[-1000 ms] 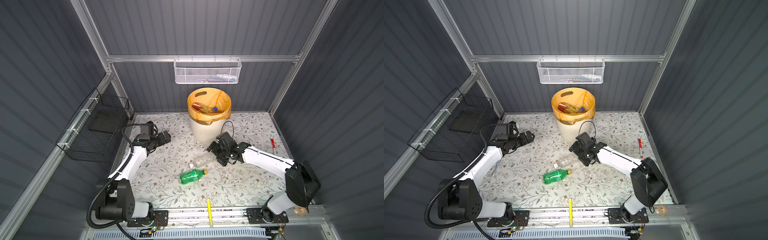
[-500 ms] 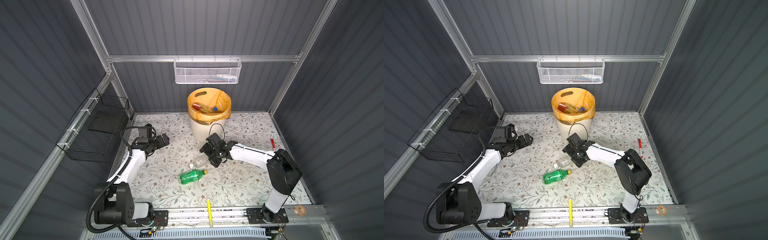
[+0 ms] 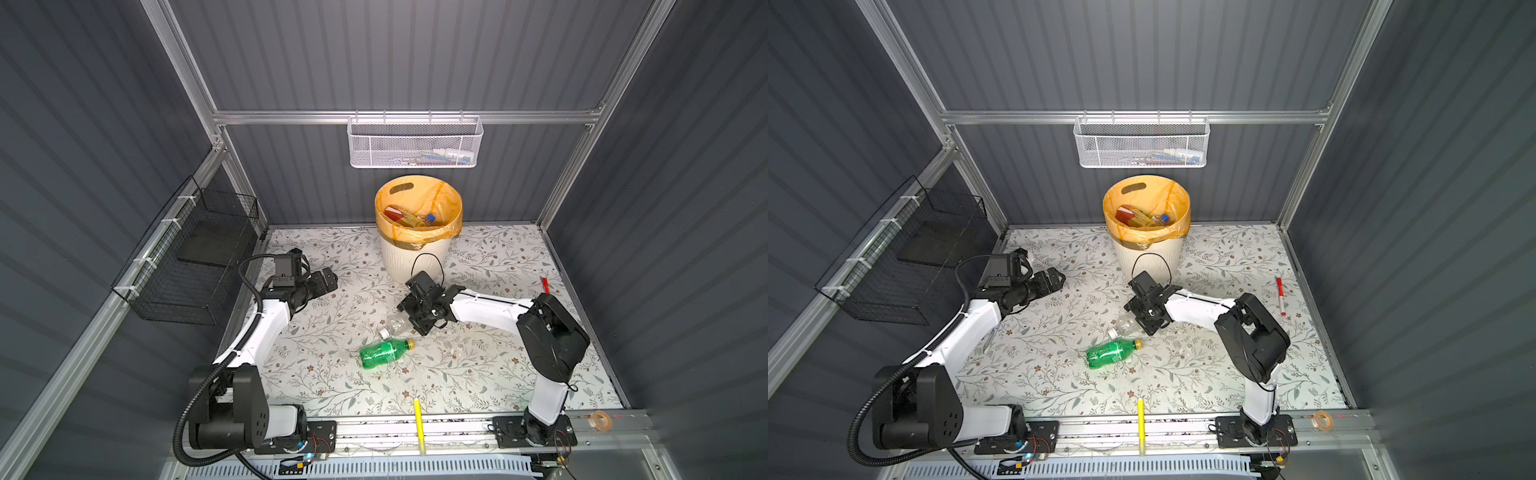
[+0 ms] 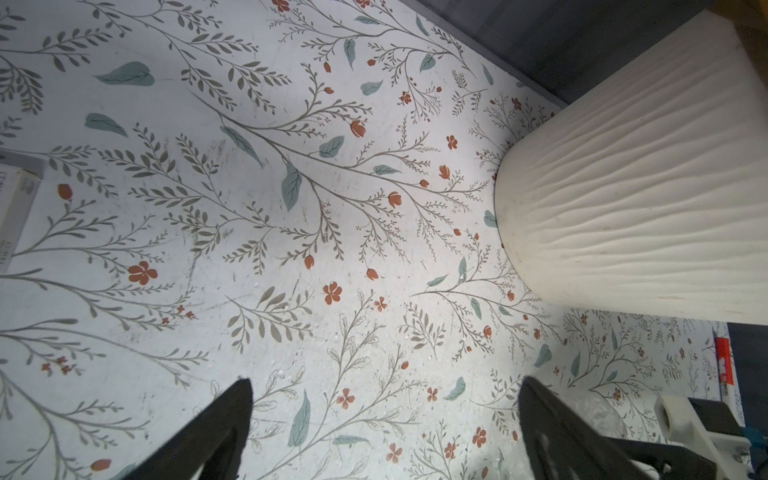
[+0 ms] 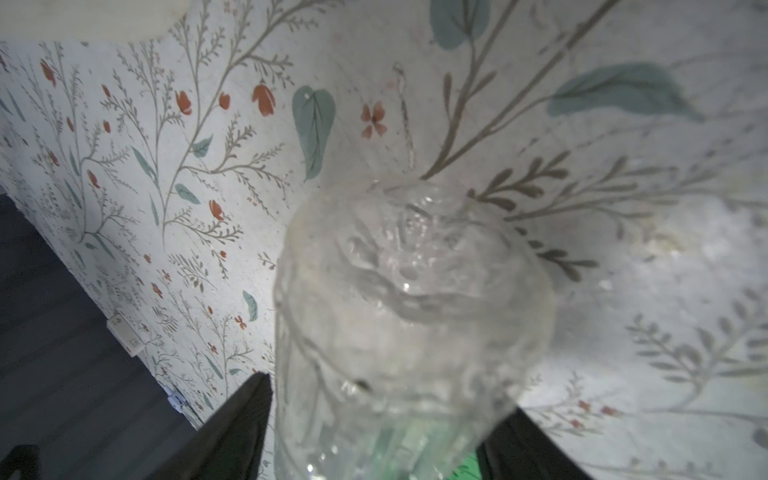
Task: Throw the plastic bottles in the bin
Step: 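Grasp the clear unlabelled bottle with the right gripper while the left gripper withdraws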
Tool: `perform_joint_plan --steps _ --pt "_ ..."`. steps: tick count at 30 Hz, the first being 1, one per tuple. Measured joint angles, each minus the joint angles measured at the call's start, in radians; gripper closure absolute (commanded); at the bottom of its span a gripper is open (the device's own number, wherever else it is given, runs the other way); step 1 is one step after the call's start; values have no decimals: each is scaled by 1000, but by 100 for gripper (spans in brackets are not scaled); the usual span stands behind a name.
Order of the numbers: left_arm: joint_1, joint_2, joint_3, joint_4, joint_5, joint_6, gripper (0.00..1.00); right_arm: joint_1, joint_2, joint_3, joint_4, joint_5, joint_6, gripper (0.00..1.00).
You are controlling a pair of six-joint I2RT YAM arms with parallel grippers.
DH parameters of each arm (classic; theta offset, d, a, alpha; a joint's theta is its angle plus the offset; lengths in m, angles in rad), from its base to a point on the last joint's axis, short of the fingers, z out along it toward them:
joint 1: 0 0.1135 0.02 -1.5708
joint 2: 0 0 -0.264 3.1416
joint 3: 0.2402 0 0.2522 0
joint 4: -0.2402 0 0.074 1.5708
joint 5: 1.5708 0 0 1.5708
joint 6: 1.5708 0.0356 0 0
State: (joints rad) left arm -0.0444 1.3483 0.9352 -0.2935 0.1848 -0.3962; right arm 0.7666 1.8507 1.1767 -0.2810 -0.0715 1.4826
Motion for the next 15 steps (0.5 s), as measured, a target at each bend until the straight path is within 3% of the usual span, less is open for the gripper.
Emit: perform_joint_plan --steps 6,15 --pt "0 0 0 0 1 0 1 -5 -11 -32 56 15 17 41" --pt "1 10 0 0 14 2 1 -114 -202 -209 94 42 28 36"
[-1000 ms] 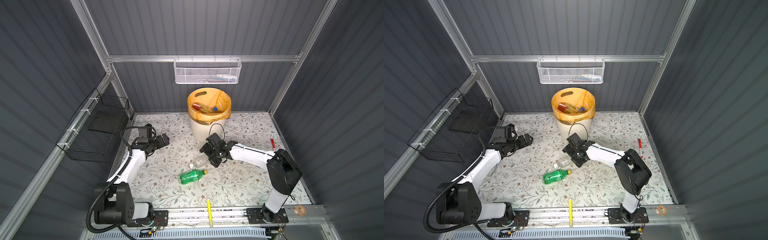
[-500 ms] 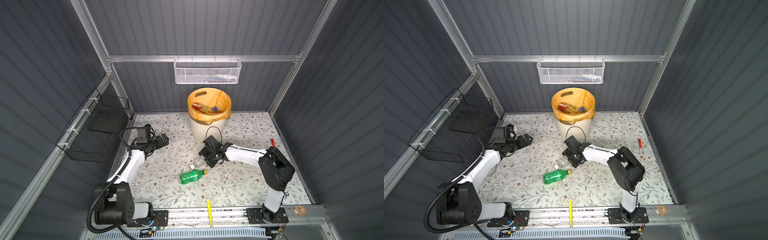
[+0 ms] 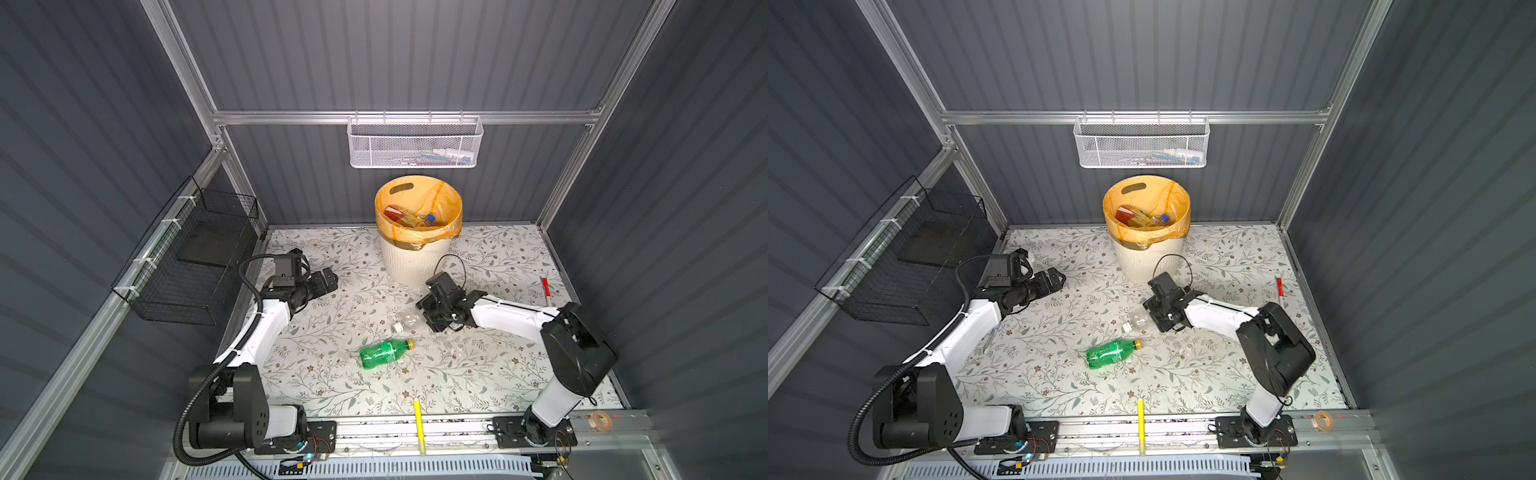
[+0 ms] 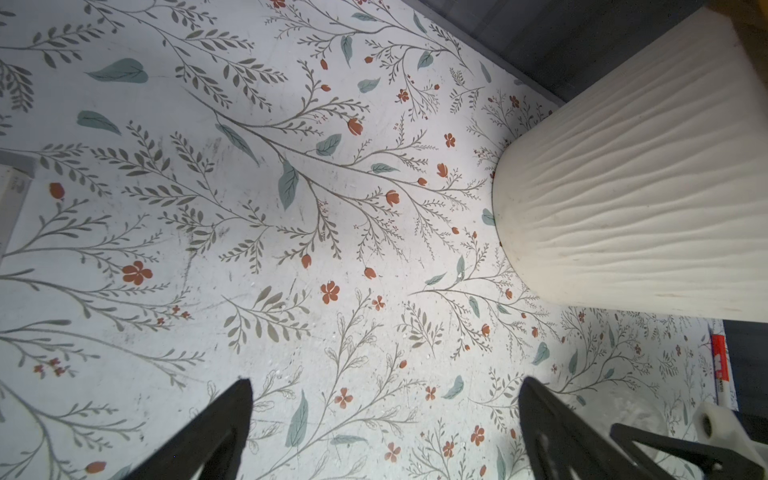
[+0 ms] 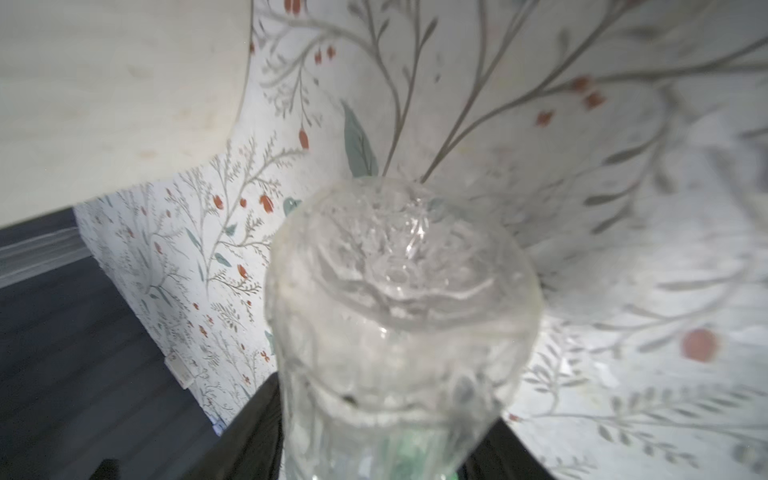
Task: Throw the plastic bottles in the bin
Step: 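Grasp the clear unlabelled bottle with the right gripper while the left gripper withdraws, then lift the clear bottle over the bin and release it with the right gripper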
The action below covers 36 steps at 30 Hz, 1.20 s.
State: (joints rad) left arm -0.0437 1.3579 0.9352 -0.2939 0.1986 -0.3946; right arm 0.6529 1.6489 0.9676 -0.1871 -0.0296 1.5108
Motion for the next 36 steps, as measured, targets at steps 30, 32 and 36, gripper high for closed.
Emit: perform_joint_plan --steps 30,32,36 --pt "-250 34 0 -27 -14 71 0 -372 -438 249 -427 -137 -352 8" --pt "-276 17 0 -38 -27 93 0 -374 -263 601 -421 -189 -388 1" --pt "-305 -36 0 -81 -51 137 0 -383 58 1261 -511 -250 -454 1"
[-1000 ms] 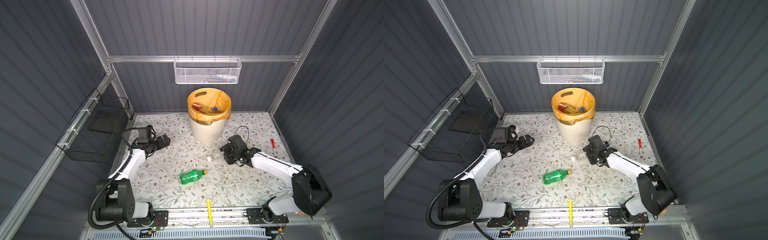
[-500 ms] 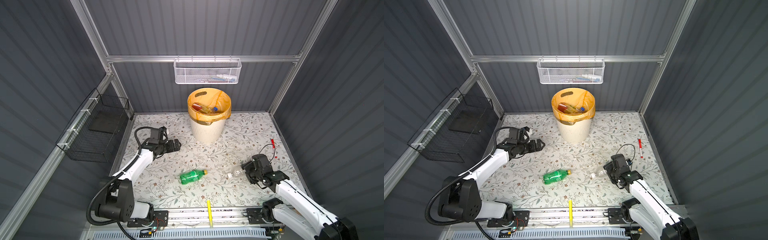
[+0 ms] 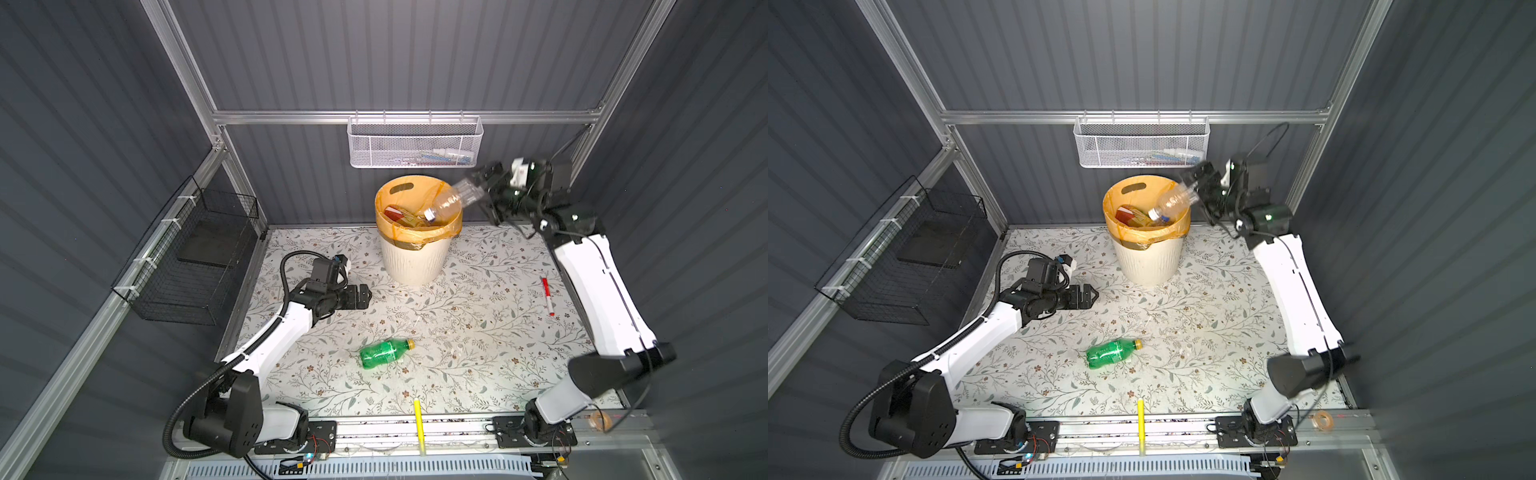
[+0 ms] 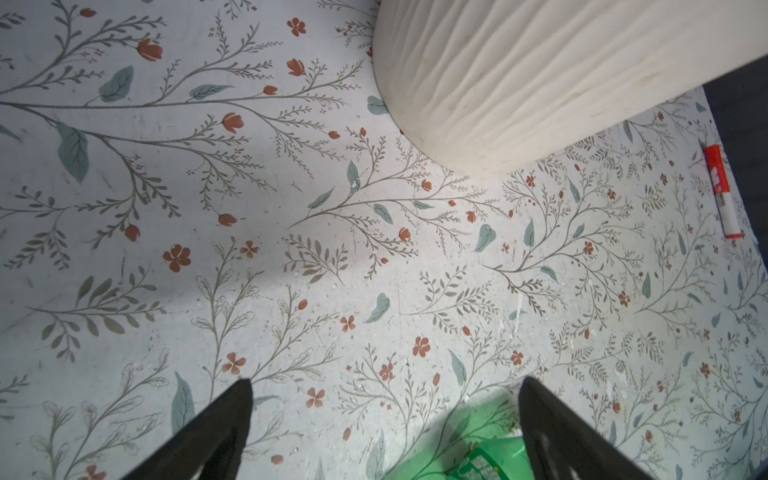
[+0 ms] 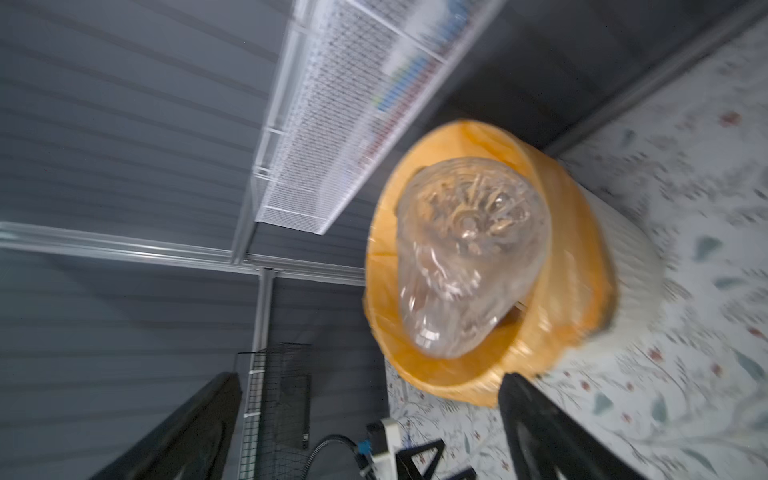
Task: Throw the plastic bottles in the bin
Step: 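Lift the clear bottle over the bin and release it with the right gripper, then lower the left gripper onto the green yellow-capped bottle and close it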
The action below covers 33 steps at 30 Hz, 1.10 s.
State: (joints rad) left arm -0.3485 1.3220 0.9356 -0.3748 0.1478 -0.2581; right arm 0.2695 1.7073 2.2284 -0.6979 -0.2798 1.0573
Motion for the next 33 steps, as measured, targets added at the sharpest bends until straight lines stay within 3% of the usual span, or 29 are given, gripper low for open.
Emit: perform_joint_plan --steps 2,4,9,14,23,27,33 --pt "0 -35 0 -23 -21 21 0 -19 85 209 -39 -32 -31 1" --pt "0 -60 0 -38 -33 40 0 -36 53 189 -64 -44 -55 1" --pt "-1 -52 2 -74 -38 86 0 -87 -214 -311 42 -66 -56 1" --pt "-35 -9 41 -124 -33 162 0 -180 -377 -670 107 -35 -78 1" --pt "-218 72 87 -204 -92 327 0 -257 -637 -1270 177 2 -134 1" --pt "-311 92 87 -243 -163 412 0 -272 -669 -1432 179 -5 -138 1" --pt "-361 92 86 -285 -185 519 1 -277 -667 -1446 194 -11 -187 1"
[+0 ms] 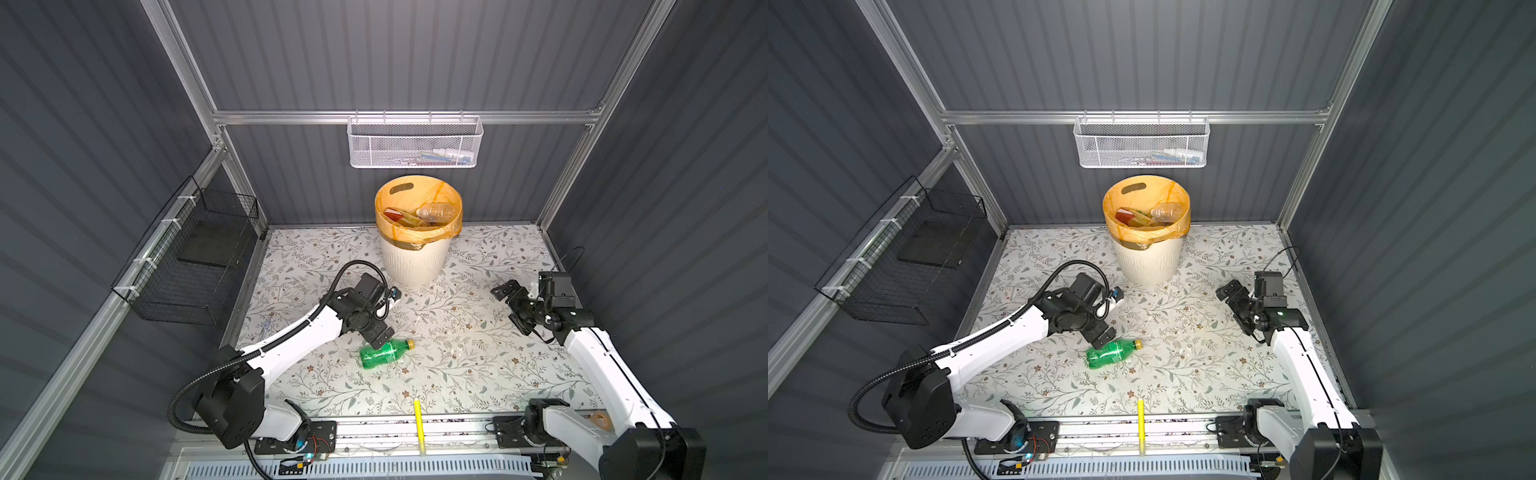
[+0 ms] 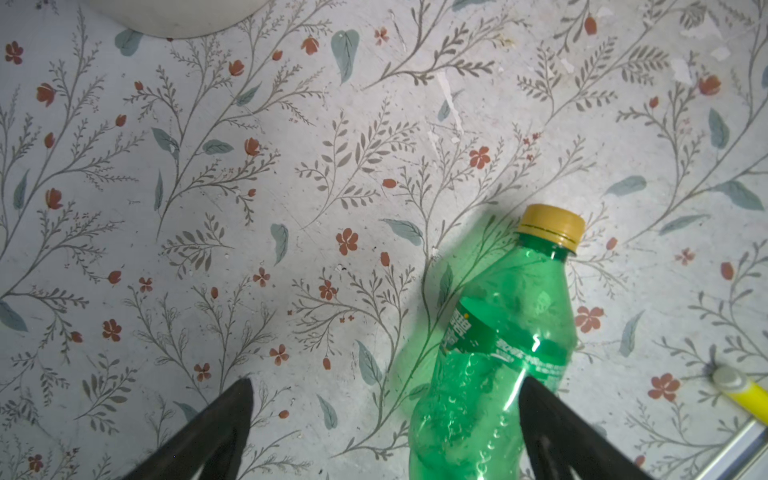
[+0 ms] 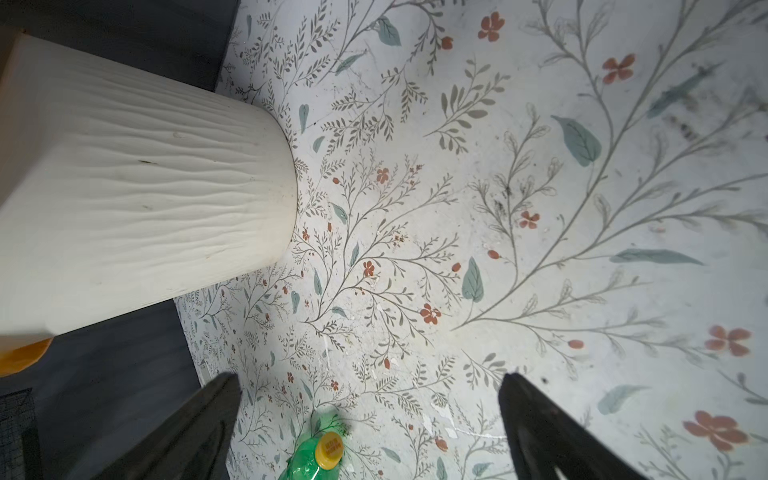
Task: Throw the plastic bottles in the bin
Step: 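Lower the left gripper onto the green yellow-capped bottle and close it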
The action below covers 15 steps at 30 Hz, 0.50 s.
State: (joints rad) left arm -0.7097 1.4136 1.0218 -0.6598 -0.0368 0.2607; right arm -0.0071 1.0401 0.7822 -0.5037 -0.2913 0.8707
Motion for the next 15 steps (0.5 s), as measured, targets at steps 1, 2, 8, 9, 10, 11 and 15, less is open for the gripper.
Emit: perform_joint_plan --steps 1,2,8,9,10,11,15 --pt "-6 0 0 -8 3 11 1 -1 2 0 3 -1 -8 1" --pt "-12 0 -1 -16 5 22 0 -1 5 0 8 -2 -14 1" --pt "-58 0 -2 -76 42 79 0 -2 47 0 36 -36 -29 1" --pt "-62 0 -3 -85 50 85 0 -2 52 0 40 -42 -30 1" --pt "-66 0 -3 -92 61 93 0 -2 58 0 45 -50 -31 1" --pt "-68 -1 -6 -96 71 100 0 -2 62 0 50 -55 -31 1" --pt "-74 3 -29 -100 85 113 1 -2 70 -1 70 -73 -31 1"
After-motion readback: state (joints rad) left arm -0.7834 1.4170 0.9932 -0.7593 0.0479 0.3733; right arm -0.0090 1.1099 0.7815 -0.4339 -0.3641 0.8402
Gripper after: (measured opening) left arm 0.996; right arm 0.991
